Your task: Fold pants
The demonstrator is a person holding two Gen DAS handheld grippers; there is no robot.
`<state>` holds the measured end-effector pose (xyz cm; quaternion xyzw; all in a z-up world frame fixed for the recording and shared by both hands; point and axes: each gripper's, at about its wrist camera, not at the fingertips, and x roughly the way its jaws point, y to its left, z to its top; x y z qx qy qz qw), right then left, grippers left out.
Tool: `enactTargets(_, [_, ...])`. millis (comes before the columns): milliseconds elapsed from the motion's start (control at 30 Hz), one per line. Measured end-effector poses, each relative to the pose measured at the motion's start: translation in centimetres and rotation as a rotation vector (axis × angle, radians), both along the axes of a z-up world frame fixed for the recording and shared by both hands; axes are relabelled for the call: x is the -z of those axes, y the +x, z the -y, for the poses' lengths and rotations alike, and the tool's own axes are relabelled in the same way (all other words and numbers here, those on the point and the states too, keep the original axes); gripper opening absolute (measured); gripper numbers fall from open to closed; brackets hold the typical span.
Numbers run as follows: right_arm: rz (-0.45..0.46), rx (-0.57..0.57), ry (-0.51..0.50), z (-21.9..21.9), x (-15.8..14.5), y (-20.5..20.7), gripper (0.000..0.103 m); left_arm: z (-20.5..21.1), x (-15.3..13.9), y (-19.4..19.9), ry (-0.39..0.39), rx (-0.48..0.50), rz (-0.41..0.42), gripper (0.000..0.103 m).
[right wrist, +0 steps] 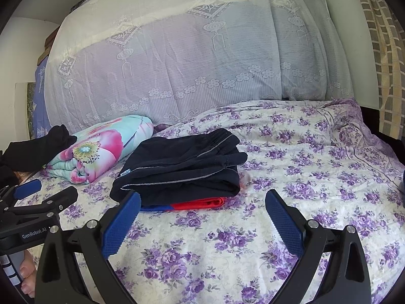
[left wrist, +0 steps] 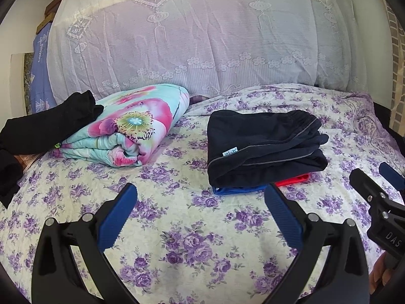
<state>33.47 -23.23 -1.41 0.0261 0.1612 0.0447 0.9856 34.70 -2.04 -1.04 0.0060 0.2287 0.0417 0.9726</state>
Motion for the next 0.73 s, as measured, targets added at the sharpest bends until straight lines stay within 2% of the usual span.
enactTargets(733, [-0.001,0.000,0.000,0.01,-0.03,0.00,0.099,-0.25,0.14,0.16,-0.019,-0.003,-0.020,0.098])
